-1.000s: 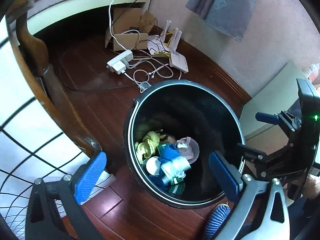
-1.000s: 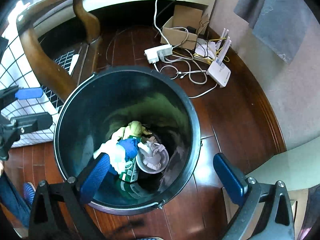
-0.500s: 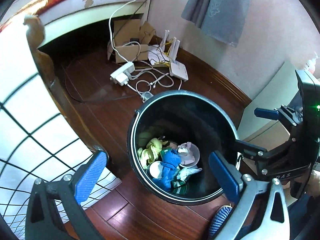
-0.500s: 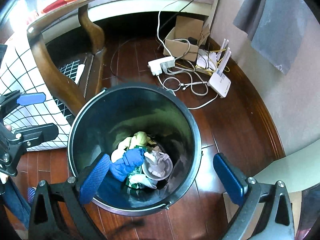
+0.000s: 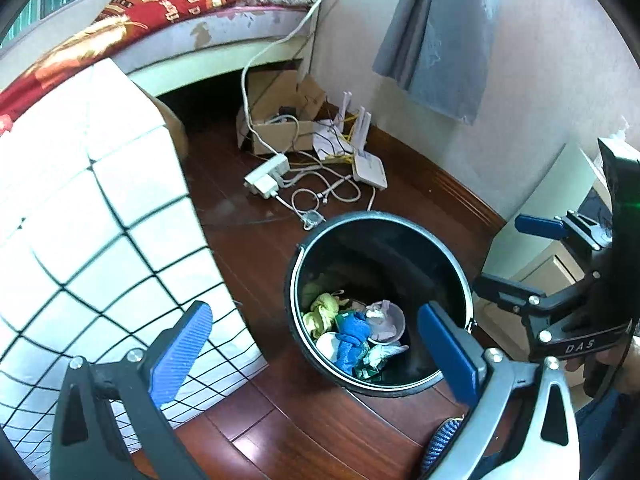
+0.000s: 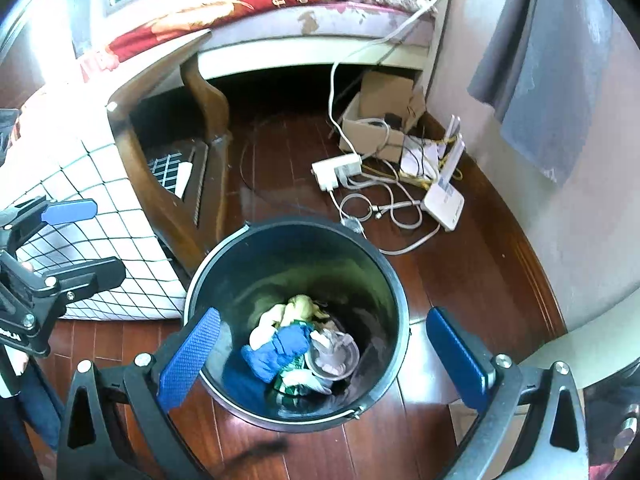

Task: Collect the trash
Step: 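Move both tools back to the table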

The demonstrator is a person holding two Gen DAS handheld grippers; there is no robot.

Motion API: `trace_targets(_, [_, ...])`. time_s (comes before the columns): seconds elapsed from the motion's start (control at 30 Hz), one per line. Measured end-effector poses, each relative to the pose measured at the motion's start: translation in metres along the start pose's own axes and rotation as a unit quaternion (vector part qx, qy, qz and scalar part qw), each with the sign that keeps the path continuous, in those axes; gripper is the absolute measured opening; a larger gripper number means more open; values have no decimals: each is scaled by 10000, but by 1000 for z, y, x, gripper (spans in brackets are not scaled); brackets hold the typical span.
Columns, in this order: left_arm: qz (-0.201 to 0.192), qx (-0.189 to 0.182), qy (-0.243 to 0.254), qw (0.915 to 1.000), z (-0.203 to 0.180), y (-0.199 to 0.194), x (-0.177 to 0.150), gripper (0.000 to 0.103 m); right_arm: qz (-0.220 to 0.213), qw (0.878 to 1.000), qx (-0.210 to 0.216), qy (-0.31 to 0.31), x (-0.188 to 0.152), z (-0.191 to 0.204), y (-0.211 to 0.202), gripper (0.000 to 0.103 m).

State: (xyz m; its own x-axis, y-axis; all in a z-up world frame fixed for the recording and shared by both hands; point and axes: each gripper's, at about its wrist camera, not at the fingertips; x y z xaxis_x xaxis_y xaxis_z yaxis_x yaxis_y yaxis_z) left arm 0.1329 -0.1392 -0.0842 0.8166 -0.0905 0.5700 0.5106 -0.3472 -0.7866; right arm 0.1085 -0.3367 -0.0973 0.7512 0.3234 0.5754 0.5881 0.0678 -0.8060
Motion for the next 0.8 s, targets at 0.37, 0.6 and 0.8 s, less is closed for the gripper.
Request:
trace_targets(0.37, [-491,173,-92,9986,18,-52,12,103,-568,9983,96,-87,32,20,-37,103])
trace_targets(0.6, [-769,317,-229,9963,38,-77,19,103,-881,9954,224,-290,58,46,-51,103])
trace_targets(0.8, [-934,478,-401,9937,64,-93,21,103,-1091,9918,385,-541,83,74,-55,103])
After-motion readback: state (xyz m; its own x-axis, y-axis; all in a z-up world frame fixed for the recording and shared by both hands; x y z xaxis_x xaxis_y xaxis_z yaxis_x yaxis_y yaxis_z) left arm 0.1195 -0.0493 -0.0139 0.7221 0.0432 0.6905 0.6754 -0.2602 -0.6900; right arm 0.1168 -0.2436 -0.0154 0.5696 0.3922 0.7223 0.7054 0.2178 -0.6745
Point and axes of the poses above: each gripper's, at about its wrist camera, not at the fingertips, and y roughly the way its jaws point, z to its left, x to its top, and after that the axes turned 11 degrees about -y, right-handed
